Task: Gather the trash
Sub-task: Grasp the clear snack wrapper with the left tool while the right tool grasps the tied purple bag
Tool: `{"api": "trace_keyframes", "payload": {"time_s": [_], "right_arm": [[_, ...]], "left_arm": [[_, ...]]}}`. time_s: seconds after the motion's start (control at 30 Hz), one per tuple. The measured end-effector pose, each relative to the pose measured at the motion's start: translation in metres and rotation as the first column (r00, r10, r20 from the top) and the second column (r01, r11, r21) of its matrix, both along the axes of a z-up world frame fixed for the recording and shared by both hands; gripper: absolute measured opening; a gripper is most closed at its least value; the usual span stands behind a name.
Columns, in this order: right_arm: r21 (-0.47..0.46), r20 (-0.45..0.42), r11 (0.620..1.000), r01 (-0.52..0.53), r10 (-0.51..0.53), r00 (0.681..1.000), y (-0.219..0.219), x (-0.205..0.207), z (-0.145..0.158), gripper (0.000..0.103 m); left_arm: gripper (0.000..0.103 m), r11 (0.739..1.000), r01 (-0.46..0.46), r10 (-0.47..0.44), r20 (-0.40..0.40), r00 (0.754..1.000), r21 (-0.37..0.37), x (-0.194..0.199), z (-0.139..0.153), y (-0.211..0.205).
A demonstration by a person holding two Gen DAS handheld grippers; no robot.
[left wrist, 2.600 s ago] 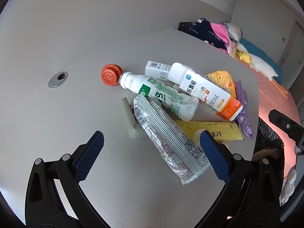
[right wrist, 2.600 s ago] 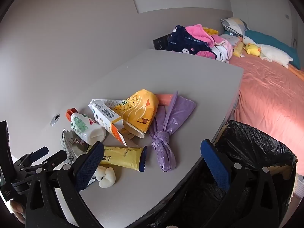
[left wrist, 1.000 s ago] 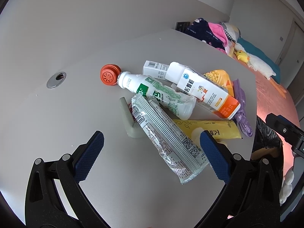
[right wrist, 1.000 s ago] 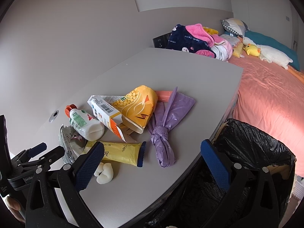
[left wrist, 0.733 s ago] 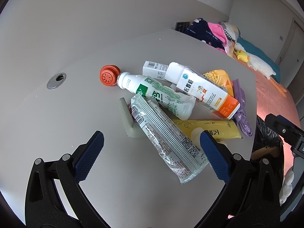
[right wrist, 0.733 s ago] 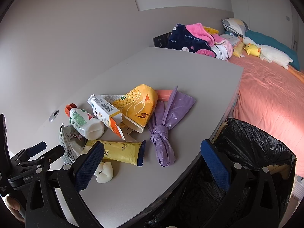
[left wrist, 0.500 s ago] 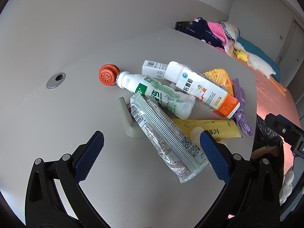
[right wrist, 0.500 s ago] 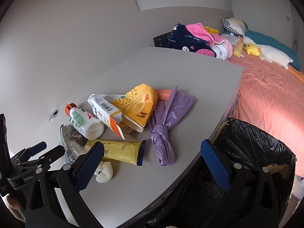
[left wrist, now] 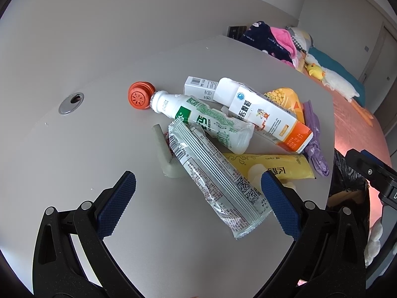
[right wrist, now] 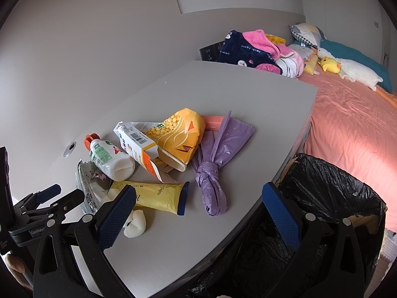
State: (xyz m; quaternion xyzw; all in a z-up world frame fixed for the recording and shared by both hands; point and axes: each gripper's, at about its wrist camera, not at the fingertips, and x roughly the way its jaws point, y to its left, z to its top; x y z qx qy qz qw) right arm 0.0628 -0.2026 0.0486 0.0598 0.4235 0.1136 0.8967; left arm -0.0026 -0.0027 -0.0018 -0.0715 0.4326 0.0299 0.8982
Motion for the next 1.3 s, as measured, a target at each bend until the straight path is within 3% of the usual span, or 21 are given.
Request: {"api": "trace_keyframes", "payload": {"time_s": [0.37, 0.57, 0.8, 0.93, 0.97, 1.03, 1.07, 1.1, 1.13, 1.3], "right_arm": [[-0.004, -0.019, 0.999, 0.035, -0.035, 0.999, -0.011, 0.012, -0.019, 0.099], [-0.033, -0.067, 0.999, 0.032, -0.034, 0.997, -0.009, 0.029, -0.035, 0.076], [-0.04, -0.107, 0.999, 0.026, -0.03, 0.994, -0.005, 0.044, -0.054, 0.064], [-0.044, -0.104, 0.999, 0.015, -0.02, 0.994, -0.002, 0.046, -0.058, 0.045], [-0.045, -0.105, 0.999, 0.01, -0.015, 0.994, -0.001, 0.046, -0.058, 0.033], [-0.042, -0.112, 0.999, 0.005, -0.01, 0.994, 0.0, 0.046, -0.059, 0.02], [-0.04, -0.11, 0.999, 0.006, -0.01, 0.994, 0.0, 0.045, -0.059, 0.016], [-0.037, -0.107, 0.999, 0.006, -0.01, 0.994, 0.001, 0.044, -0.058, 0.015], [-0.03, -0.103, 1.0, 0.007, -0.01, 0.995, 0.0, 0.042, -0.057, 0.014], [-0.028, -0.061, 0.999, 0.022, -0.024, 0.998, -0.001, 0.032, -0.043, 0.012]], "left_arm": [[0.097, 0.996, -0.073, 0.071, -0.027, 0.997, -0.045, 0.013, -0.007, 0.007], [0.086, 0.995, -0.086, 0.082, -0.066, 0.994, -0.051, 0.024, -0.019, 0.005], [0.076, 0.99, -0.106, 0.096, -0.108, 0.989, -0.088, 0.032, -0.032, 0.008], [0.074, 0.985, -0.111, 0.098, -0.107, 0.989, -0.13, 0.029, -0.034, 0.013], [0.068, 0.985, -0.109, 0.096, -0.102, 0.99, -0.137, 0.029, -0.034, 0.014], [0.061, 0.986, -0.108, 0.096, -0.101, 0.99, -0.128, 0.027, -0.034, 0.014], [0.053, 0.987, -0.104, 0.091, -0.102, 0.991, -0.125, 0.027, -0.034, 0.014], [0.042, 0.987, -0.099, 0.086, -0.104, 0.991, -0.127, 0.027, -0.034, 0.014], [0.038, 0.986, -0.095, 0.08, -0.105, 0.991, -0.14, 0.026, -0.034, 0.015], [0.032, 0.983, -0.089, 0.077, -0.08, 0.994, -0.159, 0.013, -0.028, 0.019]]}}
